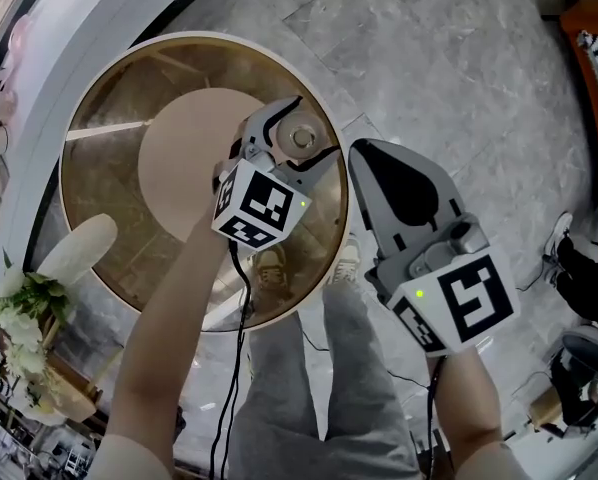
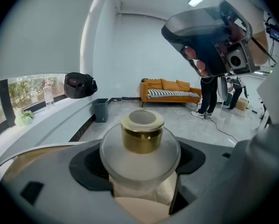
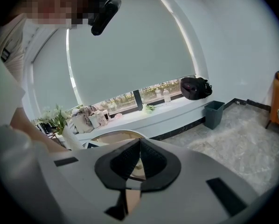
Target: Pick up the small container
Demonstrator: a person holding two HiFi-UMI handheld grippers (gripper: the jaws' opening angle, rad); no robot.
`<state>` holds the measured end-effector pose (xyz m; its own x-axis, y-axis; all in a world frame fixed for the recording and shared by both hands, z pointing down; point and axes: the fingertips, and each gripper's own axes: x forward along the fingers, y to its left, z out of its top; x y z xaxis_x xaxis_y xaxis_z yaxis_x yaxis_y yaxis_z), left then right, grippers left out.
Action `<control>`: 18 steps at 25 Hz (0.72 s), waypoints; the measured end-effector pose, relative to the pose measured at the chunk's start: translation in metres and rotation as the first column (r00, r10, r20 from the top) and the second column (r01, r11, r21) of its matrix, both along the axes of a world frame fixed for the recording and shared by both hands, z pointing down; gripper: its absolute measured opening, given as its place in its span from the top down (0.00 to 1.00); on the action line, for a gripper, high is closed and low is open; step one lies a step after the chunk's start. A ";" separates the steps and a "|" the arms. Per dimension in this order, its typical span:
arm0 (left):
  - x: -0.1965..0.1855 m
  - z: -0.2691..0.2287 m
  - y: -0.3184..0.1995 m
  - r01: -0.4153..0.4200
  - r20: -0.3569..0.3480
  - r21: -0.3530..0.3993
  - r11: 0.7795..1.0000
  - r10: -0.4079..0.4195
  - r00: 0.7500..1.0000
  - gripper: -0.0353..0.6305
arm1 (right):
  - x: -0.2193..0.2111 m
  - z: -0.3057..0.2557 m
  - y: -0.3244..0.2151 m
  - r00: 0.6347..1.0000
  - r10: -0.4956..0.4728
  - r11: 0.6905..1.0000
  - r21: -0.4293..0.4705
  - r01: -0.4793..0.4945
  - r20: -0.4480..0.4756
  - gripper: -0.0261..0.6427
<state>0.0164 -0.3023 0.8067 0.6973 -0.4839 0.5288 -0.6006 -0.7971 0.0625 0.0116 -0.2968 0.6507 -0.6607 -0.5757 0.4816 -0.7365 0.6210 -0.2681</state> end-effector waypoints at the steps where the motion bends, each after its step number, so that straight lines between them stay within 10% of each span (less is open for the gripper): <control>1: 0.000 0.002 -0.001 0.001 -0.001 -0.004 1.000 -0.001 1.000 0.43 | 0.000 0.002 0.001 1.000 -0.002 1.000 -0.002 0.002 0.000 0.95; 18: 0.000 0.007 -0.004 -0.014 0.047 0.030 0.999 0.013 0.999 0.43 | -0.019 0.031 0.007 0.994 -0.073 0.995 -0.059 0.078 0.084 0.95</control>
